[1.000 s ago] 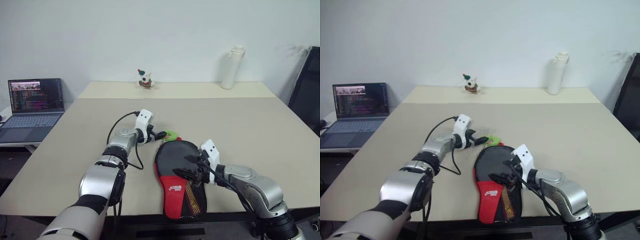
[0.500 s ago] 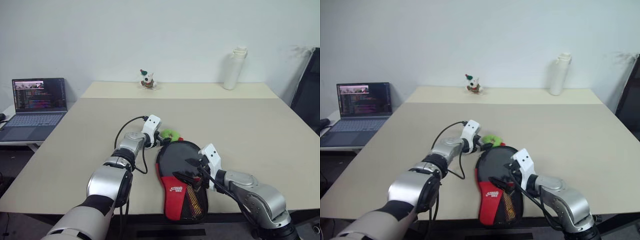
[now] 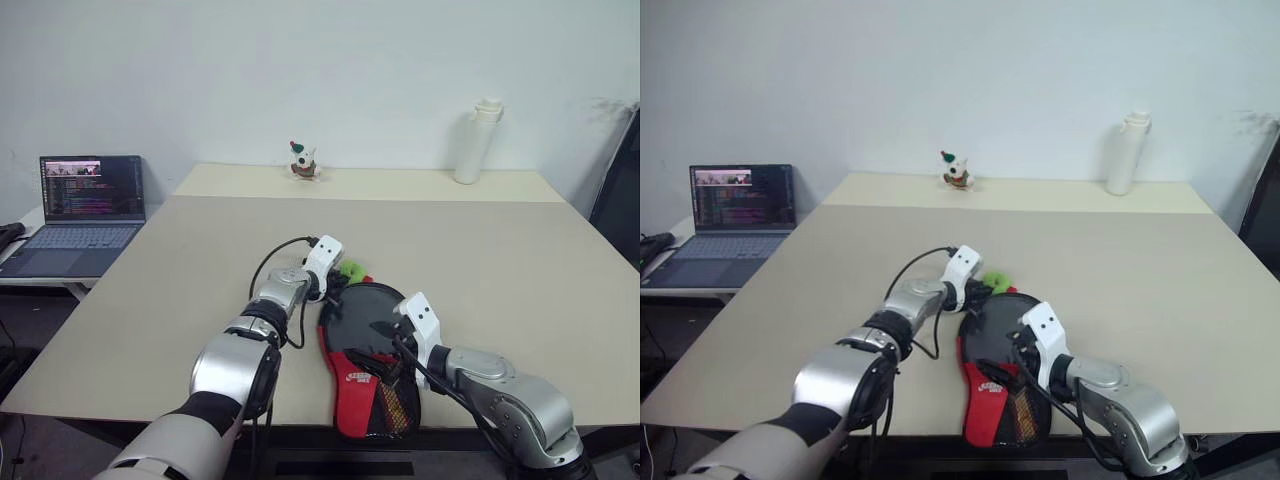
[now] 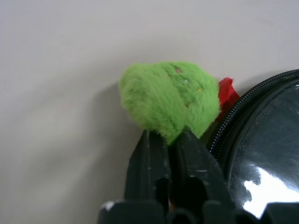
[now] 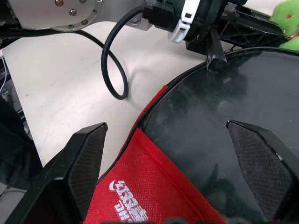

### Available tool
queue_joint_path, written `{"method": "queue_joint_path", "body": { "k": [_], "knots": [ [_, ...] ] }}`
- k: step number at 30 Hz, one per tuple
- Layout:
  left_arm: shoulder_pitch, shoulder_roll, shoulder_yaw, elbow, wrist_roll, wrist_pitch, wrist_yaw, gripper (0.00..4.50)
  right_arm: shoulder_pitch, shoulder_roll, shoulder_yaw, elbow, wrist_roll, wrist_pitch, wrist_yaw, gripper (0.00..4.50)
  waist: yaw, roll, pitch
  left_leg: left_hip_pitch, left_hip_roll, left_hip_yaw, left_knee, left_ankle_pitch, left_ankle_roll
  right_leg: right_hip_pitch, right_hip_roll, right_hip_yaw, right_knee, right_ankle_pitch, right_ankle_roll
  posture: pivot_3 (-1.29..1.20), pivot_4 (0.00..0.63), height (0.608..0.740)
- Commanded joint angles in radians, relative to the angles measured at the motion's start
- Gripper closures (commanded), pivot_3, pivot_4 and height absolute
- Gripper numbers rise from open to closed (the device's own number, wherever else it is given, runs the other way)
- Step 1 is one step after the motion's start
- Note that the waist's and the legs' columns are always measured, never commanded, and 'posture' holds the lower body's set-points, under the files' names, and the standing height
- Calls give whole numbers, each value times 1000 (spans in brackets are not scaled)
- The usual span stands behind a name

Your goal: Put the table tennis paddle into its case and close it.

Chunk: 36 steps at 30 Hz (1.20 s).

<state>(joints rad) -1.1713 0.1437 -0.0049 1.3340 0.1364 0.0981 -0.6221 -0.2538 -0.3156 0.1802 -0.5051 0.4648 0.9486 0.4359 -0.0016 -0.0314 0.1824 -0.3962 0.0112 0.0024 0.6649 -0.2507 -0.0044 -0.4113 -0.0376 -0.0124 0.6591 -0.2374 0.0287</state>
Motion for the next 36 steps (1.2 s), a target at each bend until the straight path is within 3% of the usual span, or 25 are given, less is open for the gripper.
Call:
{"method": "queue_joint_path", "body": {
  "k": [1, 5, 15, 22, 29, 36],
  "knots": [
    [23, -2, -13, 19, 22, 18, 1, 4477, -5, 5, -3, -33, 9, -14, -3, 0, 0, 0, 0, 0, 0, 0, 0, 0, 0, 0, 0, 0, 0, 0, 0, 0, 150, 740],
    [22, 8, 0, 17, 11, 20, 1, 4477, -69, 45, -11, 41, -49, -83, -49, 0, -2, 0, 0, 0, 0, 0, 0, 0, 0, 0, 0, 0, 0, 0, 0, 0, 150, 740],
    [2, 5, 6, 15, 14, 23, 16, 4477, -140, 44, 125, 306, -245, -165, -69, 0, -5, -1, -1, 0, 0, 1, 0, 0, 0, 0, 0, 1, 0, 0, 0, 0, 150, 740],
    [-39, 3, -7, 17, 31, 19, 32, 4477, -124, 45, 120, 323, -256, -88, -63, 0, -6, -2, -2, 1, 0, 0, 0, 0, 0, 1, 1, 1, 0, 0, 0, 0, 150, 740],
    [-66, -8, -131, 27, 165, -54, 135, 4477, -78, 56, 148, 281, -251, -35, -67, 0, -5, -5, -6, 2, 0, 0, 0, 0, 0, 1, 1, 1, 0, 0, 0, 0, 150, 740],
    [-110, -77, -215, 37, 265, -144, 233, 4477, -29, 81, 178, 238, -259, -2, -84, 0, -4, -7, -7, 2, 1, 0, 0, 0, 0, 1, 1, 1, 0, 0, 0, 0, 150, 740]
  ]
}}
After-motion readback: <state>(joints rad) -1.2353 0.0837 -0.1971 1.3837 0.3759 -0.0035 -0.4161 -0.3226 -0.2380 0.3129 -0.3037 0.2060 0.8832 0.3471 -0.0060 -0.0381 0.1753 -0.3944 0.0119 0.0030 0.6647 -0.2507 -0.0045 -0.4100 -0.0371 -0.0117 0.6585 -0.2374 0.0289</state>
